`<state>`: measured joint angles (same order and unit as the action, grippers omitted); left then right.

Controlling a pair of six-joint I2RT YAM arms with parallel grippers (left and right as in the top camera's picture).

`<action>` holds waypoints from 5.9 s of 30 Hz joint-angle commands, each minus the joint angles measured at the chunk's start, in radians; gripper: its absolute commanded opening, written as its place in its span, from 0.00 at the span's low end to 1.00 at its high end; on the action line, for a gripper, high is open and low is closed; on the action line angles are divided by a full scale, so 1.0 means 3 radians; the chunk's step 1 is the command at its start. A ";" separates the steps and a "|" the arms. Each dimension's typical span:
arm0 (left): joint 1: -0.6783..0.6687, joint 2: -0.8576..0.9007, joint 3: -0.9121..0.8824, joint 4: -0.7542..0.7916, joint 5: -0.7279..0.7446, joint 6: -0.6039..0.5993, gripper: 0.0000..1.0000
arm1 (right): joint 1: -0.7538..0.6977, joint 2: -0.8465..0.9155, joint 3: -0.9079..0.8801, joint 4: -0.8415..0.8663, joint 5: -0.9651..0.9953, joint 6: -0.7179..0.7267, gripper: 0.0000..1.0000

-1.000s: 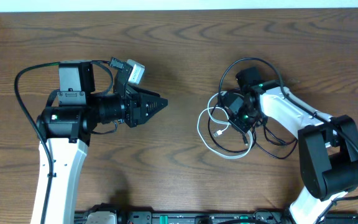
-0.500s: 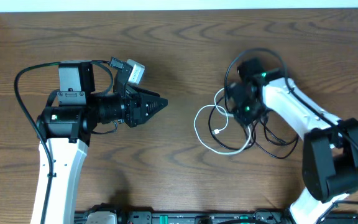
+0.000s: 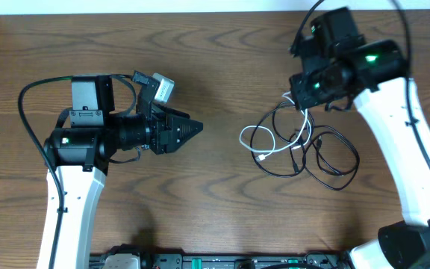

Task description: Untangle cables

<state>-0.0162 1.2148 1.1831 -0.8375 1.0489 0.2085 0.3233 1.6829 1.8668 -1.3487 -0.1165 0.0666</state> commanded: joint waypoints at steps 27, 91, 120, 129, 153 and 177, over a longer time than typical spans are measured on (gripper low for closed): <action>-0.0011 0.0403 0.0036 -0.0179 0.0661 0.0239 0.67 | -0.0028 0.0089 0.1300 -0.0846 0.0220 0.0132 0.33; -0.0010 0.0403 0.0036 -0.0189 0.0657 0.0237 0.67 | -0.0019 0.0567 -0.2524 0.1825 -0.1106 -0.1834 0.84; -0.0010 0.0403 0.0036 -0.0272 0.0657 0.0239 0.67 | -0.0019 0.0795 -0.2118 0.1804 -0.2556 -0.1472 0.01; -0.0010 0.0403 0.0036 -0.0271 0.0608 0.0240 0.68 | -0.0019 0.0792 -0.1397 0.1662 -0.2613 -0.1082 0.01; -0.0010 0.0406 0.0036 -0.0272 0.0530 0.0292 0.69 | -0.0052 0.0792 0.1455 0.0512 -0.1874 -0.0657 0.01; -0.0655 0.0505 0.0036 0.0937 0.1073 0.0699 0.86 | 0.0062 0.0792 0.1874 0.0013 -0.1792 -0.0594 0.01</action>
<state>-0.1478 1.3399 1.1831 -0.5961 1.3560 0.3950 0.3332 1.9236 2.4134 -1.3434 -0.6163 -0.1371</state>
